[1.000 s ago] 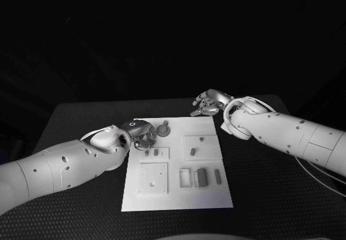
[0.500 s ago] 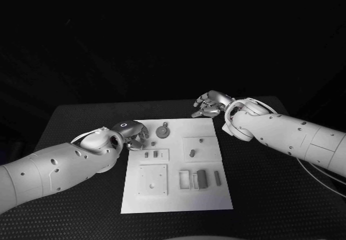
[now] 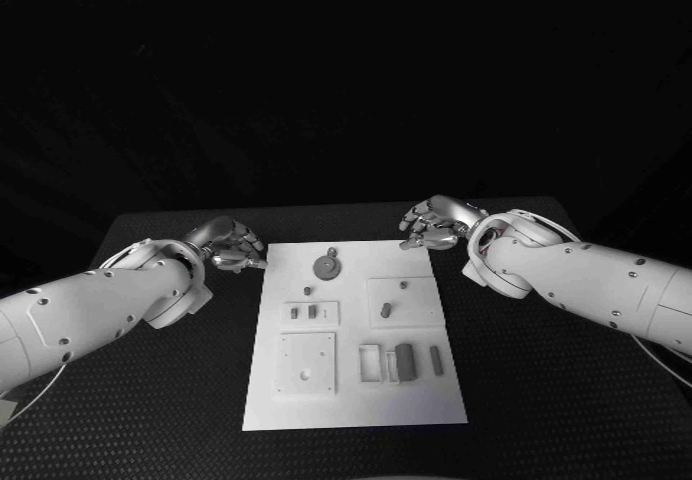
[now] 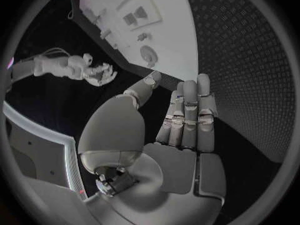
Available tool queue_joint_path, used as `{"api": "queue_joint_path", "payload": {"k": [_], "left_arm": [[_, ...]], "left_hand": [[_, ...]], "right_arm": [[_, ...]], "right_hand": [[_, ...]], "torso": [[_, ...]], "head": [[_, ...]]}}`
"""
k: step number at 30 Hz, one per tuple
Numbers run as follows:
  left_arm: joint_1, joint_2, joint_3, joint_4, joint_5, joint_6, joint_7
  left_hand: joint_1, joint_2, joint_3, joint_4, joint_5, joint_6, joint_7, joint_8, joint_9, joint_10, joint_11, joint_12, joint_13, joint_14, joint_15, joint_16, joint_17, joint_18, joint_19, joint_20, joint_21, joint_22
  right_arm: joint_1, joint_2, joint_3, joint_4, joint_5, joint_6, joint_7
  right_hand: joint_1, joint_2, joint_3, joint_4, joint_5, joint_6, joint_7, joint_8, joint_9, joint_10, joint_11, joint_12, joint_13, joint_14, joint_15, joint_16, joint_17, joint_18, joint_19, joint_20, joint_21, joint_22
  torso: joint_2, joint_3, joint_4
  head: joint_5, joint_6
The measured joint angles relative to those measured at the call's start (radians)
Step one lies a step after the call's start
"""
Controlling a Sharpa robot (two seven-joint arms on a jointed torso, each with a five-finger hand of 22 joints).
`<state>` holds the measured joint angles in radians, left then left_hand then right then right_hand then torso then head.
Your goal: Assemble the parts on the task board
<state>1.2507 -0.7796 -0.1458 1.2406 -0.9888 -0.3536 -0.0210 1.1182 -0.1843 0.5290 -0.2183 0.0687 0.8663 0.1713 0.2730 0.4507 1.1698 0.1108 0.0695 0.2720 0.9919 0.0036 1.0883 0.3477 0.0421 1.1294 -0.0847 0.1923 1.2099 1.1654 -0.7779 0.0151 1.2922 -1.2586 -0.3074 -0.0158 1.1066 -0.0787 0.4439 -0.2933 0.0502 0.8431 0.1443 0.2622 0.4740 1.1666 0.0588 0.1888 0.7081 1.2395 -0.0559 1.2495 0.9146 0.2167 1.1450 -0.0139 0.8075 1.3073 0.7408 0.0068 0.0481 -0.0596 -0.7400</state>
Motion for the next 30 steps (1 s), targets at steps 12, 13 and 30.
{"api": "queue_joint_path", "payload": {"k": [12,13,30], "left_arm": [[0.006,-0.041,-0.001,0.038,0.283,0.029,0.12],[0.006,-0.042,-0.001,0.041,0.287,0.032,0.124],[0.006,-0.045,0.0,0.049,0.318,0.055,0.165]], "left_hand": [[-0.013,0.024,-0.012,-0.046,-0.016,-0.006,-0.006,0.026,0.017,-0.072,0.036,0.0,-0.018,-0.168,0.107,-0.289,-0.1,-0.004,-0.226,0.099,-0.126,-0.182],[-0.016,0.027,-0.015,-0.05,-0.016,-0.006,-0.006,0.026,0.018,-0.075,0.039,0.0,-0.023,-0.161,0.112,-0.306,-0.103,-0.004,-0.227,0.101,-0.126,-0.195],[-0.018,0.029,-0.023,-0.058,-0.016,-0.009,-0.002,0.03,0.021,-0.075,0.039,0.0,-0.039,-0.125,0.109,-0.358,-0.101,-0.004,-0.22,0.101,-0.126,-0.243]], "right_arm": [[-0.001,-0.051,-0.078,0.106,-0.222,0.0,0.013],[-0.001,-0.052,-0.083,0.112,-0.241,0.002,0.011],[-0.016,-0.034,-0.108,0.133,-0.436,0.057,-0.065]], "right_hand": [[0.061,0.041,-0.013,0.0,0.0,0.083,-0.013,0.043,0.012,0.076,-0.006,-0.069,-0.127,0.007,0.001,-0.001,0.0,0.0,-0.002,0.002,0.0,0.001],[0.065,0.044,-0.015,-0.002,0.0,0.1,-0.01,0.049,0.015,0.088,-0.011,-0.066,-0.131,0.012,-0.003,-0.001,0.0,0.0,-0.002,0.002,0.0,0.001],[0.062,0.026,-0.03,0.002,0.0,0.098,0.009,0.034,0.008,0.046,-0.01,-0.127,-0.233,0.015,0.027,-0.024,-0.011,-0.002,0.0,0.0,-0.003,0.001]], "torso": [[-0.001,-0.0004,-0.0006],[-0.001,-0.0004,-0.0006],[0.001,-0.0021,0.0003]], "head": [[0.006,-0.002],[0.006,-0.002],[0.007,-0.007]]}}
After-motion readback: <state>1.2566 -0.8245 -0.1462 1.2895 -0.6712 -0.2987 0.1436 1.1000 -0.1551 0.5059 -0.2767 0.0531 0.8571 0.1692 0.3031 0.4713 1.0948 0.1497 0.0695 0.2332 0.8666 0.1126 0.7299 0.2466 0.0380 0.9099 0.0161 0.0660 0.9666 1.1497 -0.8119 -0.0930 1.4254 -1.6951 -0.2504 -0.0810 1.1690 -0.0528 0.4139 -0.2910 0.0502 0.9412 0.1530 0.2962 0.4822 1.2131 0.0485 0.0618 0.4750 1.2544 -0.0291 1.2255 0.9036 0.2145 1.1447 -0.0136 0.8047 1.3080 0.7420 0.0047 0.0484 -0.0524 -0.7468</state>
